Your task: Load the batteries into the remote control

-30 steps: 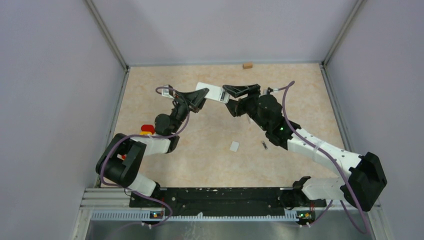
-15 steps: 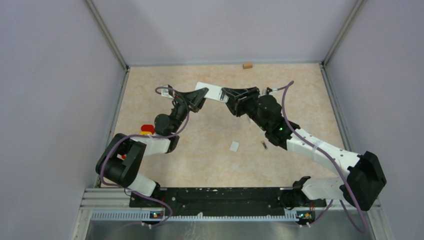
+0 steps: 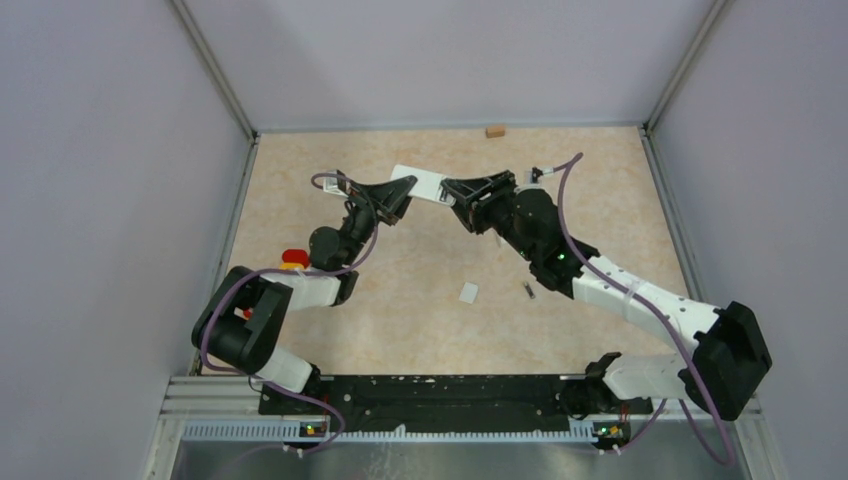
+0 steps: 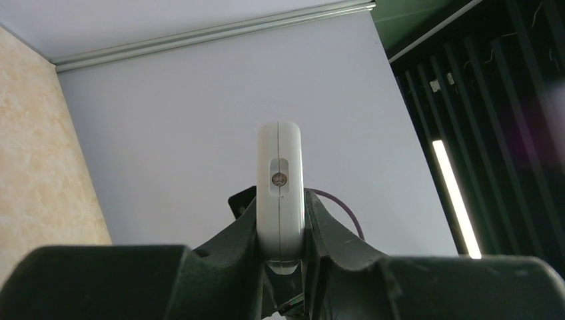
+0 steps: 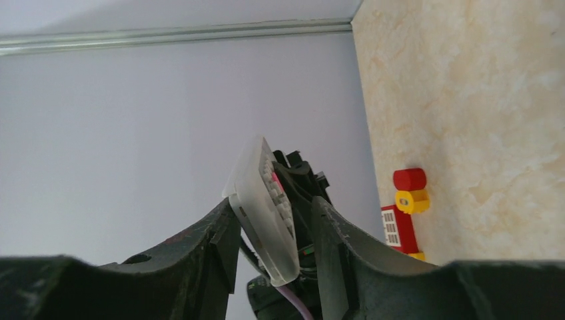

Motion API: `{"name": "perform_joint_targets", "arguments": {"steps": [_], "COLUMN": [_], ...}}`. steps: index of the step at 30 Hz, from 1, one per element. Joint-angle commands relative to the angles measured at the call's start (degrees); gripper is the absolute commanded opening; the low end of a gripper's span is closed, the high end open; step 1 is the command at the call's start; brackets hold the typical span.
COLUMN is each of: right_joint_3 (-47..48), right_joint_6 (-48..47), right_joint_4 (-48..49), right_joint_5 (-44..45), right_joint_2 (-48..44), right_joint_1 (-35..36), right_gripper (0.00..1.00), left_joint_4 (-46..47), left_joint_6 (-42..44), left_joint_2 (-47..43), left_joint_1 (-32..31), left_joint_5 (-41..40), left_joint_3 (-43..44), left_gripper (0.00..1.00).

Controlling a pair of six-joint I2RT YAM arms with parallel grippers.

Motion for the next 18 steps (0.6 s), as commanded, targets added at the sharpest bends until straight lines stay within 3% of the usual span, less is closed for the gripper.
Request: {"name": "perform_joint_targets", "arguments": {"steps": [1, 4, 7, 13, 16, 18], "right_joint_3": [3.1, 5.1, 4.0, 1.0, 1.2, 3.5], "right_joint_6": [-8.0, -13.7, -16.6, -24.5, -34.5, -41.3], "right_joint_4": [-3.0, -3.6, -1.0, -1.9, -8.8, -19.3], "right_joint_5": [0.4, -1.0, -1.9, -0.5, 3.1, 6.9], "right_joint_2": [-2.1, -2.4, -3.9, -10.2, -14.6, -15.4], "right_joint_1": [-0.7, -1.0, -1.1, -1.7, -1.8, -1.8], "right_gripper": [0.51, 0.75, 0.85, 0.88, 0.83, 0.79], "left_joint_4": [6.4, 5.0, 5.0, 6.2, 5.7, 4.7], "left_joint_6": [-1.3, -0.3, 0.3, 1.7, 3.5, 4.6], "left_joint_2": [-1.5, -2.0, -1.5, 0.0, 0.2, -0.2], "left_joint_1": [0.3, 0.4, 1.1, 3.2, 4.7, 5.6], "left_joint_5": [1.0, 1.5, 1.8, 3.3, 4.7, 5.9], "left_joint_3": [0.8, 0.2, -0.8, -3.1, -4.9, -6.2], "left_gripper": [0.0, 0.0, 0.0, 0.0, 0.0, 0.0]}}
